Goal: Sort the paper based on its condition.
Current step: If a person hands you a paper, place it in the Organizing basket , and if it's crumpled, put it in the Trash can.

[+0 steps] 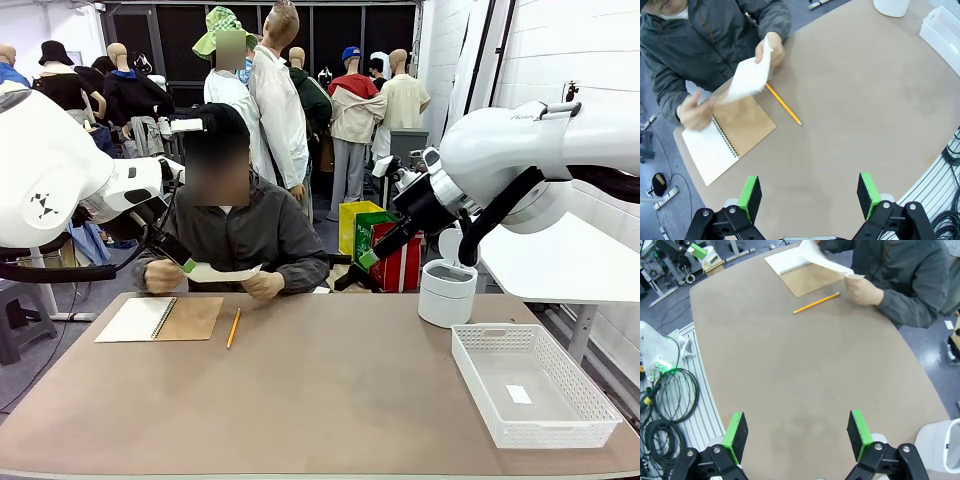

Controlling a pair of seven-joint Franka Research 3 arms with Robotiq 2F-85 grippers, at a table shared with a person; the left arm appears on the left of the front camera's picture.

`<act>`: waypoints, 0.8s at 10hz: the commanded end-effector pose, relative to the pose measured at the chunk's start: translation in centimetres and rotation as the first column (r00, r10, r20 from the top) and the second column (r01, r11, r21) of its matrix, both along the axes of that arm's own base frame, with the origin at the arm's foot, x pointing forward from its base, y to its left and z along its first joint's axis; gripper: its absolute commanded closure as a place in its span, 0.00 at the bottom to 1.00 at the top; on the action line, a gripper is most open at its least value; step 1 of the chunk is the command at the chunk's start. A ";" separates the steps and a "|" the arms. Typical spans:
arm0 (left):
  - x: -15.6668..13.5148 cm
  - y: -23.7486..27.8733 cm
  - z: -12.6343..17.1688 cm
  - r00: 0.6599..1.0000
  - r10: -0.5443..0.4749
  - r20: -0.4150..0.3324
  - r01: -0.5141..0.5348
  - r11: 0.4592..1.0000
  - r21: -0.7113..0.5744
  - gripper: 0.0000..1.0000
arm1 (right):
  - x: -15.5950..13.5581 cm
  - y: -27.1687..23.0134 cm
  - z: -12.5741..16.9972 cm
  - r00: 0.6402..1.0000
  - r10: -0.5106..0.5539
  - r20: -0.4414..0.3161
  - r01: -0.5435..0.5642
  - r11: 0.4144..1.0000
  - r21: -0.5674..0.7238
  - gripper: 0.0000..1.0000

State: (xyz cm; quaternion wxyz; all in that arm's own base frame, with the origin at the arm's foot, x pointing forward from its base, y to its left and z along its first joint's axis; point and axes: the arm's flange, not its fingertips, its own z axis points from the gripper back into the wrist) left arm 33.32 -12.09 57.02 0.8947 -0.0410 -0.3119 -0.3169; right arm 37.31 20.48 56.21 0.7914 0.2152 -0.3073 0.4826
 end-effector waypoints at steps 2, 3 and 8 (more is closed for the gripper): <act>0.0 0.1 0.0 1.000 0.000 -0.001 0.000 1.000 0.000 0.00 | 0.1 0.1 -0.1 1.000 -0.006 -0.015 0.006 1.000 -0.009 0.00; 0.0 0.1 0.0 1.000 0.000 -0.001 0.000 1.000 0.000 0.00 | 0.1 0.1 -0.1 1.000 -0.006 -0.019 0.005 1.000 -0.012 0.00; 0.0 0.1 0.0 1.000 0.000 -0.001 0.000 1.000 0.000 0.00 | 0.0 0.0 0.0 1.000 0.000 -0.002 0.000 1.000 -0.002 0.00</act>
